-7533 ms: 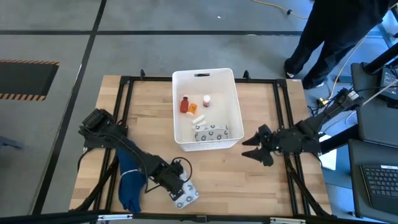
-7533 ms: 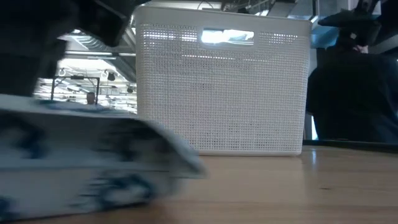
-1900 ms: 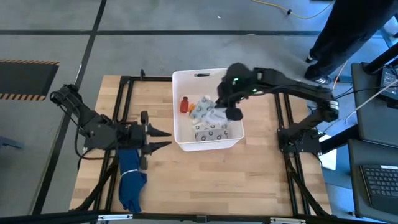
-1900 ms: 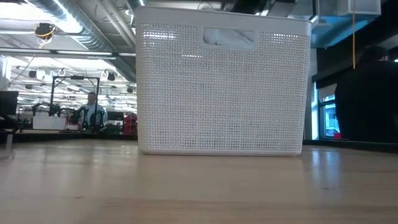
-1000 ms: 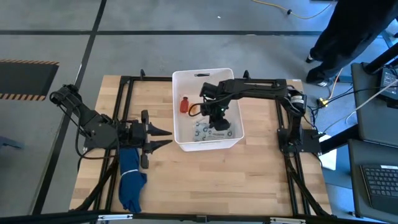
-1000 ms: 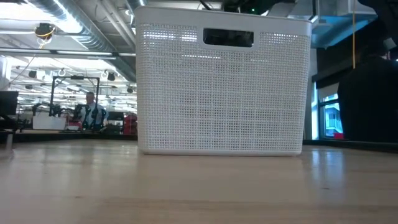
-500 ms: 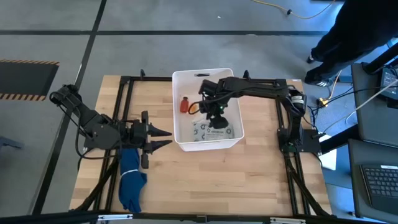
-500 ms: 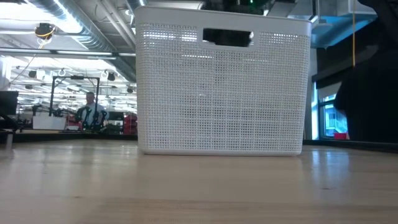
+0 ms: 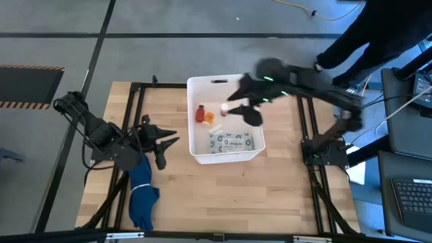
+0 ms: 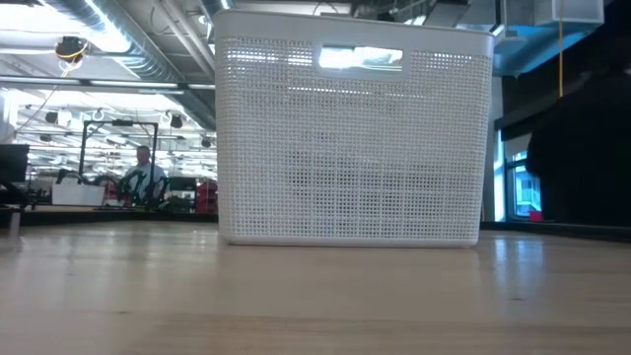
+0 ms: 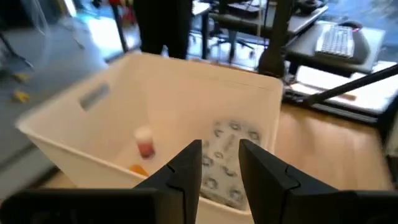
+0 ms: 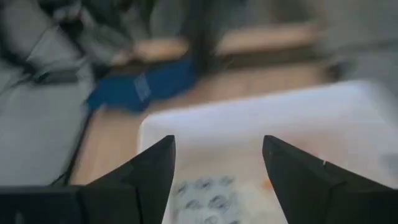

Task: Pick & place medical supplies in basket/bin
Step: Return to Home Position

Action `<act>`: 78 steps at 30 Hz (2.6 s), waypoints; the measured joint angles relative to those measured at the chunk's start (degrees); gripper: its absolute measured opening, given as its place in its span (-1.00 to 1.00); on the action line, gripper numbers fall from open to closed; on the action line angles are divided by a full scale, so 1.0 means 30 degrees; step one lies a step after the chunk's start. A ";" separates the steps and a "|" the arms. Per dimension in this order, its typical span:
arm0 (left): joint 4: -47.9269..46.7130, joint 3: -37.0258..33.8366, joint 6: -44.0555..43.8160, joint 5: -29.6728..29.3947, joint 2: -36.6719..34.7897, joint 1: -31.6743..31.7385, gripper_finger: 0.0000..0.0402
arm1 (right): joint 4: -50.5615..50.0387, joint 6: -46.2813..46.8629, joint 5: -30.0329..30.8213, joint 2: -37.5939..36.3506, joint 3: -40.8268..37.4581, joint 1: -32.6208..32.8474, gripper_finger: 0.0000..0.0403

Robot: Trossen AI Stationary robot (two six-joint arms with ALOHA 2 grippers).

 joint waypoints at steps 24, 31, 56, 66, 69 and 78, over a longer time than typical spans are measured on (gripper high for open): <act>0.8842 -1.3275 0.5722 1.3082 -1.6583 0.8571 -0.50 | 1.4839 0.7819 1.1262 -1.7665 -2.4245 1.0532 0.20; 0.8390 -1.6119 0.5275 1.3734 -2.0721 0.8996 -0.50 | 1.6563 0.4704 1.1015 -1.9148 -2.5579 1.1448 0.20; 0.8502 -1.8551 0.4225 1.2230 -2.0741 0.9169 -0.50 | 1.8278 0.4643 0.7770 -3.0654 -3.4676 0.9785 0.20; 0.8194 -1.8551 0.4341 1.2137 -2.0741 1.0033 -0.50 | 1.7764 0.2383 0.7934 -3.0633 -3.4530 0.5982 0.20; 0.7806 -1.8551 0.4312 1.2149 -2.0741 1.0286 -0.50 | 1.7126 0.2785 0.7401 -3.0633 -3.4659 0.4768 0.20; 0.7805 -1.8722 0.4057 1.2320 -2.0748 1.0389 -0.50 | 2.1278 0.2842 0.6076 -3.0633 -3.7417 0.3850 0.20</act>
